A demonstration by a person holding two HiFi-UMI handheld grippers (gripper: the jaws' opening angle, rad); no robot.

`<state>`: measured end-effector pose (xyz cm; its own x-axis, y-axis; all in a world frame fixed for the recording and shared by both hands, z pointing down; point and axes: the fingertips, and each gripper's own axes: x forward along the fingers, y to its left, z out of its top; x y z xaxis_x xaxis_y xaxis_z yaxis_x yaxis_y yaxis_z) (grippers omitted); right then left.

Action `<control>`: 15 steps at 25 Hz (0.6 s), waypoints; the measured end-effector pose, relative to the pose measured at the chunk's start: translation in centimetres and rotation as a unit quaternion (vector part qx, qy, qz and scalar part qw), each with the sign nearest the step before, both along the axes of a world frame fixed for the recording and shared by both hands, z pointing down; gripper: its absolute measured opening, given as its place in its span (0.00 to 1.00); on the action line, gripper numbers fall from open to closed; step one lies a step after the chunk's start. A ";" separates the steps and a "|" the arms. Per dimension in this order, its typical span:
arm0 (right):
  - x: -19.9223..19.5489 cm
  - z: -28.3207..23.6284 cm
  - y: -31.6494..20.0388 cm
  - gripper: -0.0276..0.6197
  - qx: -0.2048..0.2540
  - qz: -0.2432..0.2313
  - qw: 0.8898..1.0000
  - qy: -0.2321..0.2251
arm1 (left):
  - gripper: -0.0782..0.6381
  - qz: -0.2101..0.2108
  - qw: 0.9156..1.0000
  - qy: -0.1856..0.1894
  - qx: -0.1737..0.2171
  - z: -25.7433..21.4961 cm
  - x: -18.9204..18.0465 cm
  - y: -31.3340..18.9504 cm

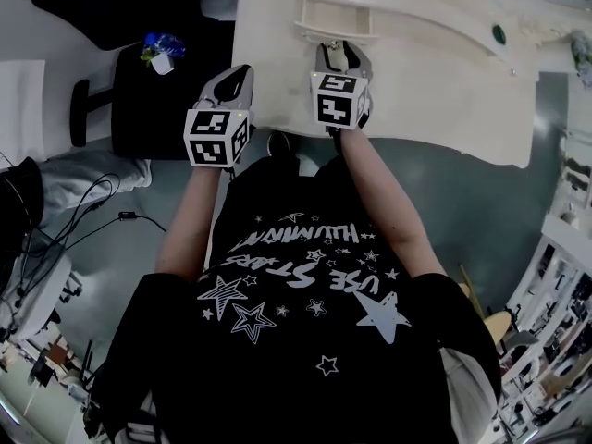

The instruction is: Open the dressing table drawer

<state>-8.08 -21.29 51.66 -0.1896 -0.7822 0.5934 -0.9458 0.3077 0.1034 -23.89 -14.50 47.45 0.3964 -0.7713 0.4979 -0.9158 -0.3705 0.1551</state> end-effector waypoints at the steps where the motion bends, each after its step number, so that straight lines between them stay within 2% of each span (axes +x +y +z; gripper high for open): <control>1: 0.1 -0.2 0.1 0.35 -0.002 -0.006 1.000 -0.003 | 0.11 -0.007 1.000 -0.001 0.001 -0.1 0.1 0.1; 8: 1.9 -2.0 0.2 0.35 0.011 -0.053 0.998 -0.021 | 0.11 -0.066 0.998 -0.012 0.013 -2.0 1.3 0.8; 15: 3.1 -3.6 0.1 0.34 0.026 -0.124 0.991 -0.039 | 0.11 -0.140 0.990 -0.021 0.027 -3.3 3.6 2.9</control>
